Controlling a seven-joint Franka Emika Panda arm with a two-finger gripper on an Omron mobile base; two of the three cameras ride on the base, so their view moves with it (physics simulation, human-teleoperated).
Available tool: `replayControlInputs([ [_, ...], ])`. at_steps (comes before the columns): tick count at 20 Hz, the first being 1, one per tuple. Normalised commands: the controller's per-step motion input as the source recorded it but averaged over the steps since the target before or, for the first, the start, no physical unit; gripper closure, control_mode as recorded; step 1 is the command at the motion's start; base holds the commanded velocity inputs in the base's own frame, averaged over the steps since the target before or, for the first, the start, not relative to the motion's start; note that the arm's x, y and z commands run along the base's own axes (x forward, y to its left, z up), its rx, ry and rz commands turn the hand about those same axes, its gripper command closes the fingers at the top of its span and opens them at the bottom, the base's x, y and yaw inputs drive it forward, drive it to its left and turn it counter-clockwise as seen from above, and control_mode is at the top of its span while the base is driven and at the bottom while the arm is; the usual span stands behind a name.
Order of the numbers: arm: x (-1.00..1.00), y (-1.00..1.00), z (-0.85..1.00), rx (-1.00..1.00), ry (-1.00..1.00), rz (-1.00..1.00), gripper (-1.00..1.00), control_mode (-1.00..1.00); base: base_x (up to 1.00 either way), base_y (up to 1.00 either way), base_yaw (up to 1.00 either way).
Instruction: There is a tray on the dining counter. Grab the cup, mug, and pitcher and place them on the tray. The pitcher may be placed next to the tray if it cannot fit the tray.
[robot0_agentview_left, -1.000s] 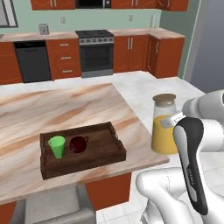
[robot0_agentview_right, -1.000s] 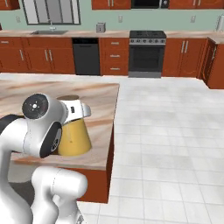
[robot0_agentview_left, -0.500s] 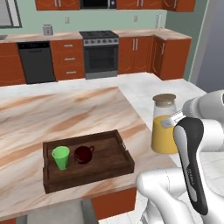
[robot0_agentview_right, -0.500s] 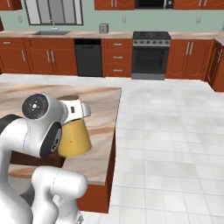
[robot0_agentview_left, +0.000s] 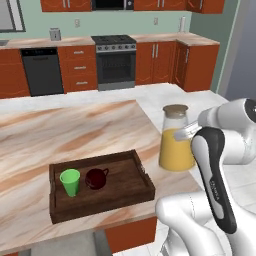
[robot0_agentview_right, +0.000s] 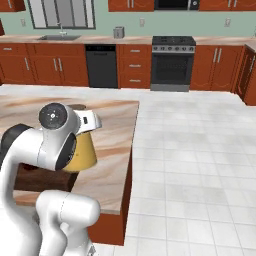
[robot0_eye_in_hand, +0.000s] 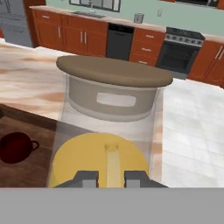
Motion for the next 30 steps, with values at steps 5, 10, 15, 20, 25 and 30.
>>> replayControlInputs([
  [5, 0.28, 0.21, 0.0, 0.1, 0.0, 0.13, 1.0, -1.0, 0.0, 0.0, 0.0],
  [10, 0.36, 0.19, -0.02, 0.09, 0.0, 0.12, 1.0, -1.0, 0.0, 0.0, 0.0],
  [15, 0.2, 0.32, -0.13, 0.04, 0.0, 0.12, 1.0, -1.0, 0.0, 0.0, 0.0],
  [20, 0.09, 0.4, -0.19, 0.0, 0.0, 0.12, 1.0, -1.0, 0.0, 0.0, 0.0],
  [25, 0.14, 0.36, -0.22, 0.0, 0.0, 0.11, 1.0, -1.0, 0.0, 0.0, 0.0],
  [30, 0.1, 0.23, -0.23, 0.0, -0.01, 0.09, 1.0, -1.0, 0.0, 0.0, 0.0],
])
